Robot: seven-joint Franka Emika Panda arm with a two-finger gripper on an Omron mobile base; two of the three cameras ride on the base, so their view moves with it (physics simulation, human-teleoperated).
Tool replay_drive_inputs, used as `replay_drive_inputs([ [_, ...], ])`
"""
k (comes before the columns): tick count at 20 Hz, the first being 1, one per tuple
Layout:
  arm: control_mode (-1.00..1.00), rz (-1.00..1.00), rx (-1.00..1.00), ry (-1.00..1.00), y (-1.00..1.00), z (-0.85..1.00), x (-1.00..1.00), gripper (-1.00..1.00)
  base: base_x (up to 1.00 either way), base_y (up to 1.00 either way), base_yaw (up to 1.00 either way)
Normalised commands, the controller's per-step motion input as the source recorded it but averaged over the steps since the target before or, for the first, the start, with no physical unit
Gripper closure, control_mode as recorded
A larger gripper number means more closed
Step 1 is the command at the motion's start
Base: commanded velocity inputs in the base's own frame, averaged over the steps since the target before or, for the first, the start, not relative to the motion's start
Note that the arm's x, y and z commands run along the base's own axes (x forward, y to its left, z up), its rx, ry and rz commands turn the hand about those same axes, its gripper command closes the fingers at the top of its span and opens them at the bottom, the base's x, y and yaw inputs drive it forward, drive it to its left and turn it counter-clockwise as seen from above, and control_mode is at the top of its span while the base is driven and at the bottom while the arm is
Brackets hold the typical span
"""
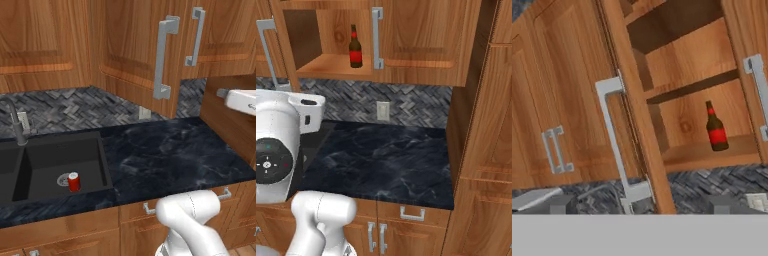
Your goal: Open the cabinet directly in front. Then move the beer and the mug to the dining counter with the candle on it.
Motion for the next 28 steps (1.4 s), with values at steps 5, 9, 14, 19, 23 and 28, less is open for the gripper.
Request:
replay_drive_inputs([
  [5, -1.0, 0.0, 0.15, 0.23, -0.04, 0.0, 0.46, -1.0, 0.0, 0.0, 0.0],
  [9, -1.0, 0.03, 0.14, 0.3, -0.05, 0.02, 0.53, -1.0, 0.0, 0.0, 0.0],
  [14, -1.0, 0.12, 0.17, 0.2, -0.33, 0.0, 0.11, -1.0, 0.0, 0.0, 0.0],
  [19, -1.0, 0.12, 0.15, 0.17, -0.17, 0.0, 0.1, -1.0, 0.0, 0.0, 0.0],
  [23, -1.0, 0.02, 0.08, 0.12, 0.07, -0.08, 0.49, -1.0, 0.0, 0.0, 0.0],
  [28, -1.0, 0.0, 0.06, 0.1, 0.18, -0.14, 0.6, -1.0, 0.0, 0.0, 0.0],
])
